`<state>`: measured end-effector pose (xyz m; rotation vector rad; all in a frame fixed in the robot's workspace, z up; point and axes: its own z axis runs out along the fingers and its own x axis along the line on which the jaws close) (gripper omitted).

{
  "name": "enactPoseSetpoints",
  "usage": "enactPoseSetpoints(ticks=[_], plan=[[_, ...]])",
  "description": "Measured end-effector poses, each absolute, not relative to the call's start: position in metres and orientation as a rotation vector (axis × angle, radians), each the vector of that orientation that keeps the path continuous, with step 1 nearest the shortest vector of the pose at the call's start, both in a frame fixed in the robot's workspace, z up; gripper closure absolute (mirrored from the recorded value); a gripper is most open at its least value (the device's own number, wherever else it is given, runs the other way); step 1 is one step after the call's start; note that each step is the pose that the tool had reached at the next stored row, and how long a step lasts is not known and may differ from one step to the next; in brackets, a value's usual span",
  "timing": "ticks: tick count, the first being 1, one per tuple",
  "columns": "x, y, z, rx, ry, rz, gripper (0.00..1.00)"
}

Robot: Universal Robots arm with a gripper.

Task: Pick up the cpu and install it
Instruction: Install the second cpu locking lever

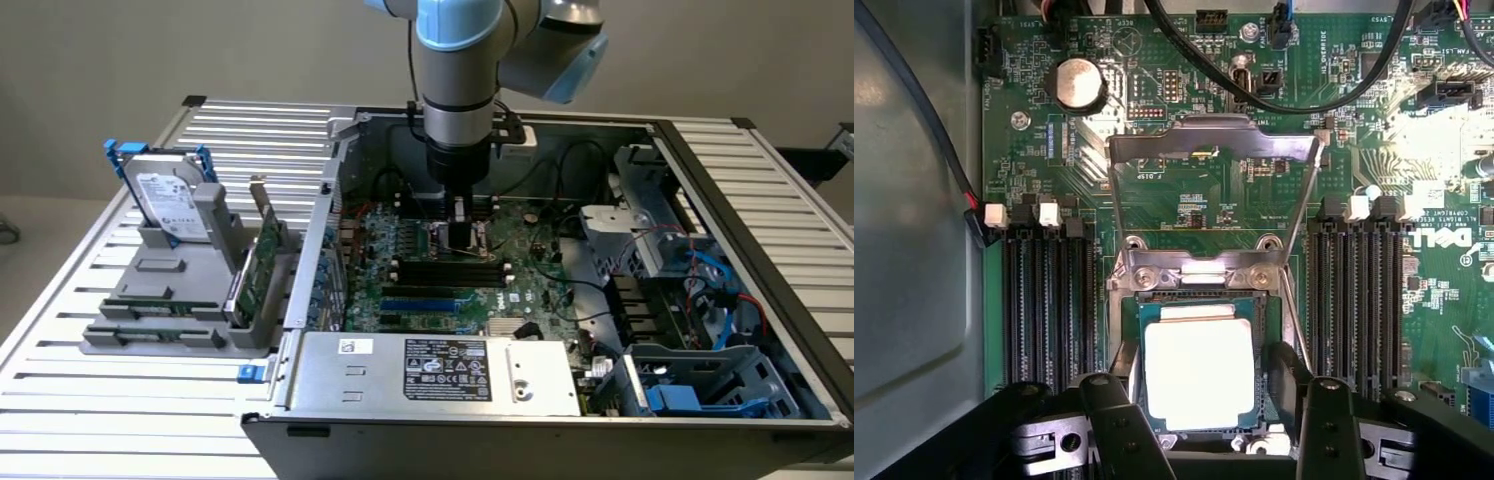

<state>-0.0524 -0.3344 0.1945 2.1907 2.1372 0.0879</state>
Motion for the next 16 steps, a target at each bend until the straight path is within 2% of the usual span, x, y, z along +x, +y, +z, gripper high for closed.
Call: enactPoseSetpoints(ticks=[16], plan=[[-0.0524, -0.3343, 0.1992, 2.182, 2.128, 0.068, 0.37]])
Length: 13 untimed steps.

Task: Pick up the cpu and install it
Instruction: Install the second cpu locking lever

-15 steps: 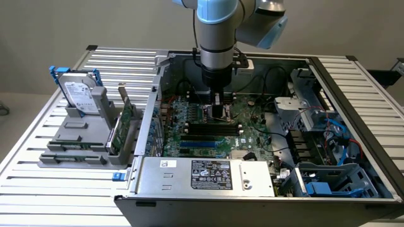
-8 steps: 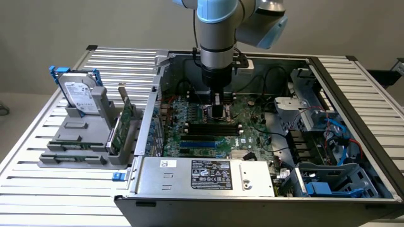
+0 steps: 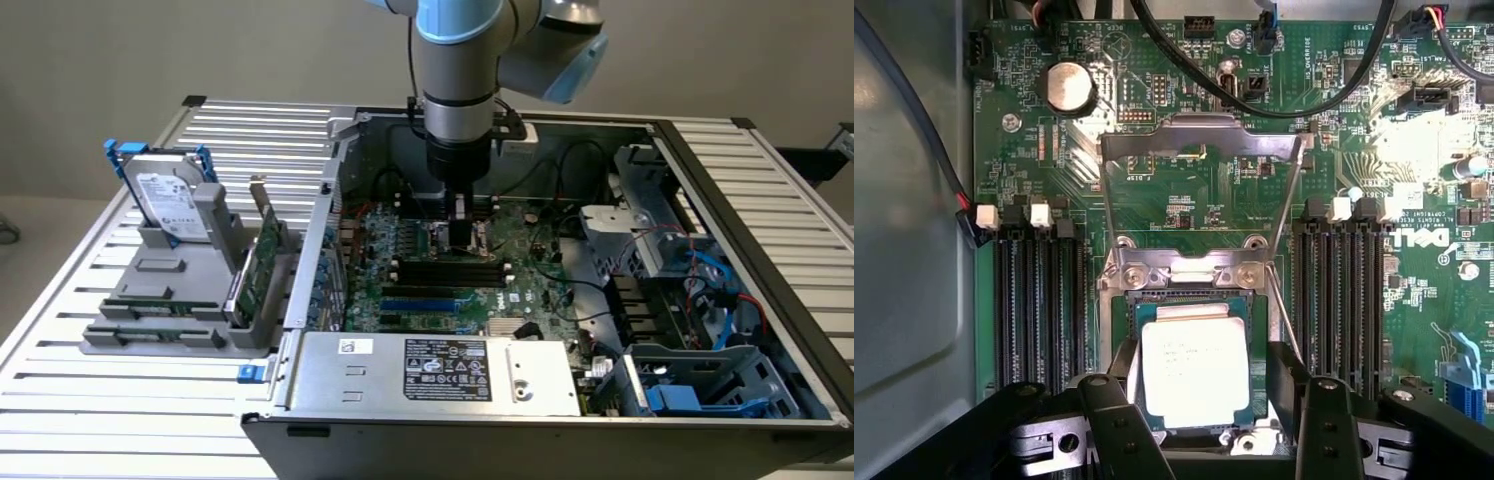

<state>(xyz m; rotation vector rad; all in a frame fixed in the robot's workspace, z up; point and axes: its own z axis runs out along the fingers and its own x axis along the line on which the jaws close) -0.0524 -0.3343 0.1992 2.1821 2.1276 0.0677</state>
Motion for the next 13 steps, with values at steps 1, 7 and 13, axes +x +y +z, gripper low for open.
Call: enactPoseSetpoints(ticks=[1, 7, 13], plan=[[-0.0524, -0.3343, 0.1994, 2.182, 2.128, 0.068, 0.37], [-0.0524, -0.3344, 0.1997, 2.182, 2.128, 0.069, 0.37], [-0.0524, -0.3344, 0.1997, 2.197, 2.128, 0.087, 0.37]])
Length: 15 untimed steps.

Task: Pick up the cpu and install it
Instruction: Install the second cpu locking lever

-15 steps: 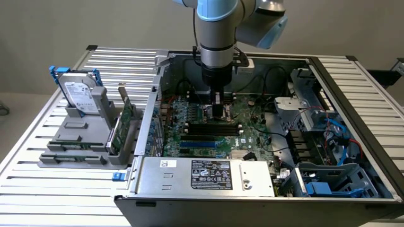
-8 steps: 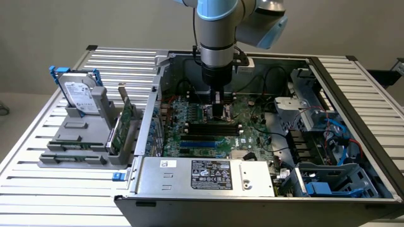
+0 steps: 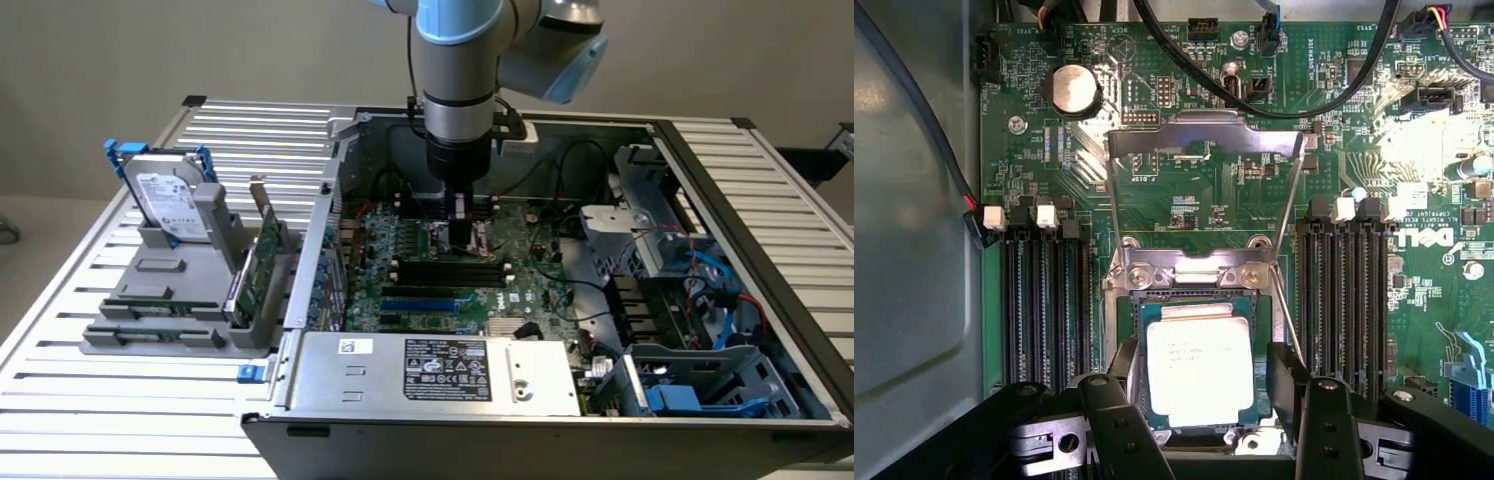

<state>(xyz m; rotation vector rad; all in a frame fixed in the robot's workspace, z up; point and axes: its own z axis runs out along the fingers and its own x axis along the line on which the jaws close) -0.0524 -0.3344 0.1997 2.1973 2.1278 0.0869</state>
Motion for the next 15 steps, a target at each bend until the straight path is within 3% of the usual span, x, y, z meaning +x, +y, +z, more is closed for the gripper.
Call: enactPoseSetpoints(ticks=[15], plan=[[-0.0523, -0.3343, 0.1996, 2.263, 2.101, 0.133, 0.37]])
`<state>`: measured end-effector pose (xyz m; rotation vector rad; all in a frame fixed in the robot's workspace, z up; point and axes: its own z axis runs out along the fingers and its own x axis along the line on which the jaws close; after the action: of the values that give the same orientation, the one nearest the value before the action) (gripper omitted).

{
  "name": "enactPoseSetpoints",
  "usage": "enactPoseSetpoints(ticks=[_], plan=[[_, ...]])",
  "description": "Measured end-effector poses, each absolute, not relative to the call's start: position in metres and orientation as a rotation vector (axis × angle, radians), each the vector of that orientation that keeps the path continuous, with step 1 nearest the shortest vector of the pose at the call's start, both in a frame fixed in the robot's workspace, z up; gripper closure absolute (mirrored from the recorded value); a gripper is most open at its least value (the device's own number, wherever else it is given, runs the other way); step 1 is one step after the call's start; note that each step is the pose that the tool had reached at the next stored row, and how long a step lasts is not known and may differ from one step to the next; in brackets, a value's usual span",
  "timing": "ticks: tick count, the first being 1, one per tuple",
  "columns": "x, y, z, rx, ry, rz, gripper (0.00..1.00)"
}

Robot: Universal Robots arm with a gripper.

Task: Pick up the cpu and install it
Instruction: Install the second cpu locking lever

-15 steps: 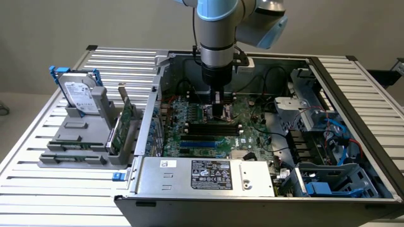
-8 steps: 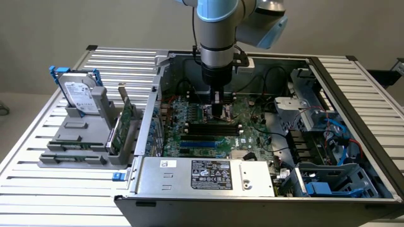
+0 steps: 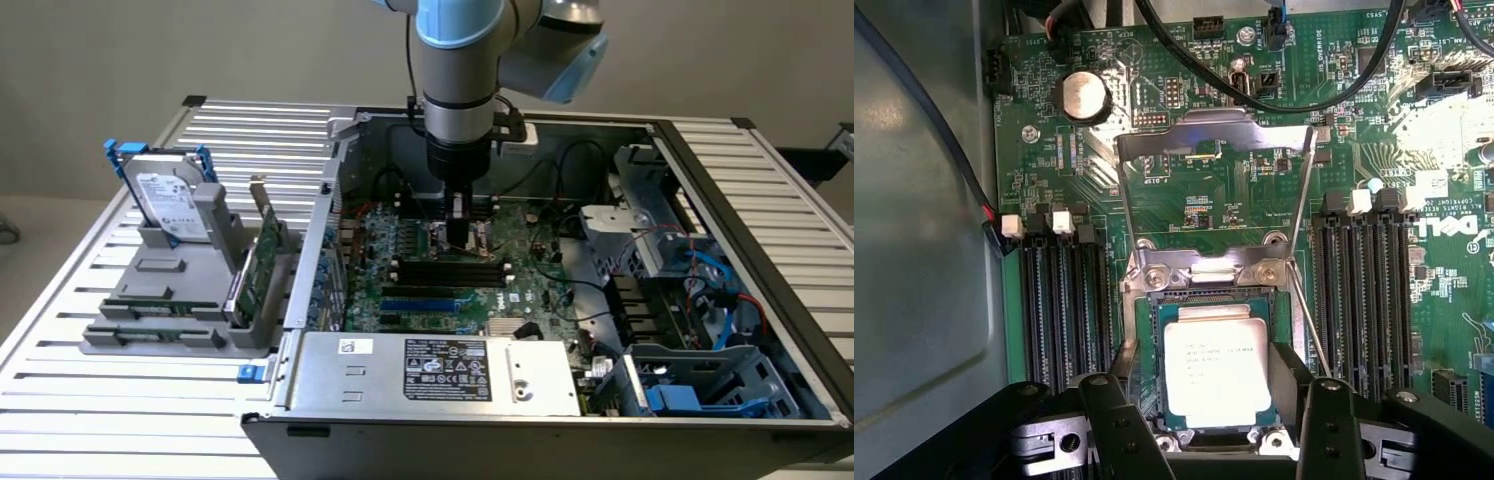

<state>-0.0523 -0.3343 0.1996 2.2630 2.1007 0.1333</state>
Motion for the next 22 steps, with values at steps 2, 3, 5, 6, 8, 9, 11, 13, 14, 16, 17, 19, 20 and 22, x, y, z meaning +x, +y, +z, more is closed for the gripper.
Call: enactPoseSetpoints(ticks=[2, 3, 5, 6, 8, 9, 11, 13, 14, 16, 17, 19, 20, 22], plan=[[-0.0523, -0.3344, 0.1996, 2.263, 2.101, 0.133, 0.37], [-0.0523, -0.3344, 0.1996, 2.263, 2.101, 0.133, 0.37], [-0.0520, -0.3344, 0.1996, 2.263, 2.101, 0.133, 0.37], [-0.0519, -0.3344, 0.1997, 2.263, 2.101, 0.133, 0.37], [-0.0514, -0.3344, 0.1996, 2.263, 2.101, 0.134, 0.37], [-0.0512, -0.3344, 0.1996, 2.263, 2.101, 0.134, 0.37], [-0.0508, -0.3344, 0.1996, 2.263, 2.100, 0.134, 0.37], [-0.0507, -0.3344, 0.1996, 2.263, 2.100, 0.134, 0.37], [-0.0506, -0.3344, 0.1996, 2.263, 2.100, 0.134, 0.37], [-0.0506, -0.3344, 0.1996, 2.263, 2.100, 0.134, 0.37], [-0.0506, -0.3344, 0.1996, 2.263, 2.100, 0.134, 0.37], [-0.0506, -0.3344, 0.1996, 2.265, 2.098, 0.134, 0.37], [-0.0506, -0.3344, 0.1996, 2.266, 2.097, 0.134, 0.37], [-0.0506, -0.3344, 0.1997, 2.267, 2.095, 0.133, 0.37]])
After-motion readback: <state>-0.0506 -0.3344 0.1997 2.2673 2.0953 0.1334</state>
